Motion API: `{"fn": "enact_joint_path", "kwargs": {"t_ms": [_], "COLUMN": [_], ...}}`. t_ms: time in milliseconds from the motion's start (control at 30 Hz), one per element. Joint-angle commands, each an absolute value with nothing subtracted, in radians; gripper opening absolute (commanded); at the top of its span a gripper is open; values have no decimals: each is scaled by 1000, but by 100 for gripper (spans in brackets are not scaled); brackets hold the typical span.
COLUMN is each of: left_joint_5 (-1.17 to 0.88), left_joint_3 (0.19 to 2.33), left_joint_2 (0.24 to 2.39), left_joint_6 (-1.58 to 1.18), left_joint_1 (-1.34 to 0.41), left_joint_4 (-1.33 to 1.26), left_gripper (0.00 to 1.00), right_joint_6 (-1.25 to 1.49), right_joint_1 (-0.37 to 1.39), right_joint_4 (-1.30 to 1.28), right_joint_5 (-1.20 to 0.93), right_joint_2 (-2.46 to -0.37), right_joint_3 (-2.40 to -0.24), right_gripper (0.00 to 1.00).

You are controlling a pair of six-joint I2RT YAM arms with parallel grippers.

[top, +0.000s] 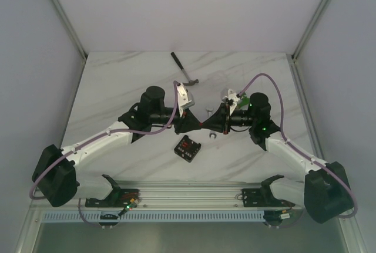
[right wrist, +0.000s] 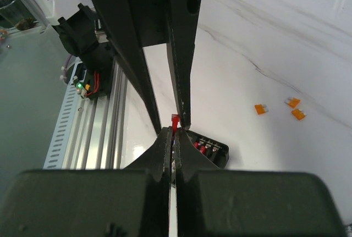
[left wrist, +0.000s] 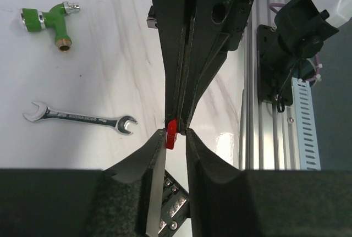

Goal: Snap on the fuse box
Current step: Pick up the fuse from the center of the board.

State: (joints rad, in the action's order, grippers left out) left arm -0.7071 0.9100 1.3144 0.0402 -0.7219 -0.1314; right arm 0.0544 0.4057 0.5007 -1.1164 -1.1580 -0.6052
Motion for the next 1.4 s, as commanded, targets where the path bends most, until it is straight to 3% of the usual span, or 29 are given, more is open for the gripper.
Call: {"fn": "enact_joint_path", "kwargs": {"t_ms": [0,333,533,567,700,900,1100,1367], "left_joint_5": [-792,-849,-831,-816,-672,-348,-55,185], "left_joint_3": [912,904,905,903,887,833,809,801], "left_joint_2": [1332,1307,1310,1310,1304,1275,1243,1227], "left_joint_6": [65,74,59,52,-7,-169,-339,-494], "left_joint_1": [-718,-713,-712,-710,-706,-691,-684,-665], "left_joint_4": [-161,-161,-160,-161,-161,-155,-65,100], "left_gripper": [27,0,0,0,0,0,0,0], "right_joint_6": [39,-41,-55,-53,12,58,5,-85], "right_joint_1": [403,403,403,403,403,443,547,667], "right_joint_4": [509,418,377,373,407,358,234,159], "right_joint_5": [-1155,-1183,-1177,-1158,-1005,-735,-557,-426], "right_joint_2": [-1147,-1163,-1186,-1185,-1166,-1185,-1300,-1495], "right_joint_3": [-641,-659,-677,-676,-646,-615,-662,-777], "right_gripper": [0,0,0,4,26,44,50,50]}}
